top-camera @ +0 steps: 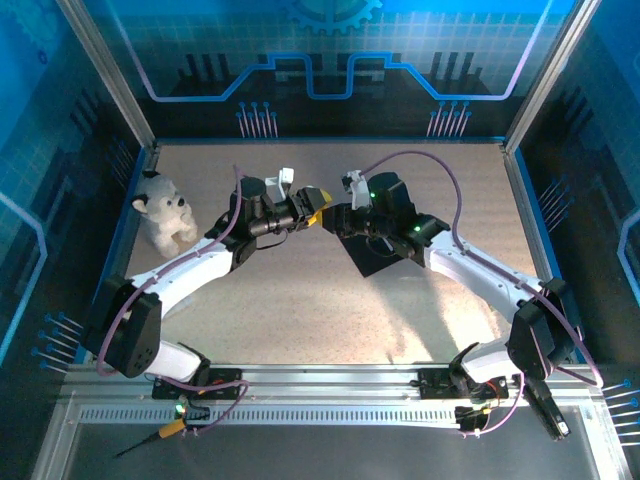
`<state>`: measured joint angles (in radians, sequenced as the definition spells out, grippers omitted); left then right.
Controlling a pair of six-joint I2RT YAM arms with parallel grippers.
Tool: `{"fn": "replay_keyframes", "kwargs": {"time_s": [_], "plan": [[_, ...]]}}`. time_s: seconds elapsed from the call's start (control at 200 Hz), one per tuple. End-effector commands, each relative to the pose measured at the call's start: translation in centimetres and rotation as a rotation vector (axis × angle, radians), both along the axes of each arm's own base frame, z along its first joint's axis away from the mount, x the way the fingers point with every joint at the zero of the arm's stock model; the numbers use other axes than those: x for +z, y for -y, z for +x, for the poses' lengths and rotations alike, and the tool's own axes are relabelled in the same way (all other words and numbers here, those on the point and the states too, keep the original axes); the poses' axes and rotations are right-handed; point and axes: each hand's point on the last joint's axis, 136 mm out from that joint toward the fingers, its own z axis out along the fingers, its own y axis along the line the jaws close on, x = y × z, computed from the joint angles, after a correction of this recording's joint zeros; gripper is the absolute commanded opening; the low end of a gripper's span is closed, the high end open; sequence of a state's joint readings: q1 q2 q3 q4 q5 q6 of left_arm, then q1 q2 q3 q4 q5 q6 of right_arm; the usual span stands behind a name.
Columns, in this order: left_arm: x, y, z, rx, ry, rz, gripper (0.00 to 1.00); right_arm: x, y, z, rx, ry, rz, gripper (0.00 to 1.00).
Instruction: Place the letter into the envelope and seal it
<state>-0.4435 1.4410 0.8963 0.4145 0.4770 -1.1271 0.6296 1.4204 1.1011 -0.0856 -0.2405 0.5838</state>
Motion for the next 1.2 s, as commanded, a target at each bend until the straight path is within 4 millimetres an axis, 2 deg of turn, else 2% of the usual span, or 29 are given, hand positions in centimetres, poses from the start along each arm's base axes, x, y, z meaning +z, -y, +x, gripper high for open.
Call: {"fn": "replay_keyframes", "kwargs": {"time_s": [0.0,0.195,0.335,0.485,0.6,0.7,0.835,0.966,1.101,1.196], "plan": [[0.0,0.5,-0.4,-0.015,0.008,-0.017,0.43,1.1,0.1,0.4,-0.043,0.056,-0.014,0.03],[0.1,0.3,-0.6,-0.008,0.007,-0.015,0.41,0.7,0.7,0.8,-0.085,0.057,-0.038,0.03],[0.1,0.4,-0.6,-0.010,0.004,-0.017,0.20,0.6,0.8,1.0,-0.100,0.061,-0.043,0.03],[0.2,0.4,-0.6,-0.013,0.004,-0.019,0.10,0.8,0.7,1.0,-0.094,0.070,-0.039,0.05],[0.2,0.4,-0.6,-0.014,0.005,-0.020,0.08,0.9,0.6,1.0,-0.089,0.077,-0.038,0.14],[0.5,0.0,-0.4,-0.011,0.012,-0.025,0.07,1.7,1.1,0.9,-0.091,0.104,-0.039,0.28],[0.8,-1.5,0.6,0.000,0.026,-0.020,0.06,3.7,3.1,0.7,-0.103,0.153,-0.032,0.40],[0.6,-2.9,1.5,0.007,0.033,0.028,0.05,5.2,6.2,0.6,-0.144,0.170,-0.020,0.48],[-0.1,-3.7,2.4,0.007,0.027,0.062,0.04,5.6,9.5,0.5,-0.197,0.157,-0.018,0.52],[-0.8,-3.5,2.6,-0.011,0.018,0.077,0.04,4.8,12.0,0.9,-0.243,0.111,-0.028,0.51]]}}
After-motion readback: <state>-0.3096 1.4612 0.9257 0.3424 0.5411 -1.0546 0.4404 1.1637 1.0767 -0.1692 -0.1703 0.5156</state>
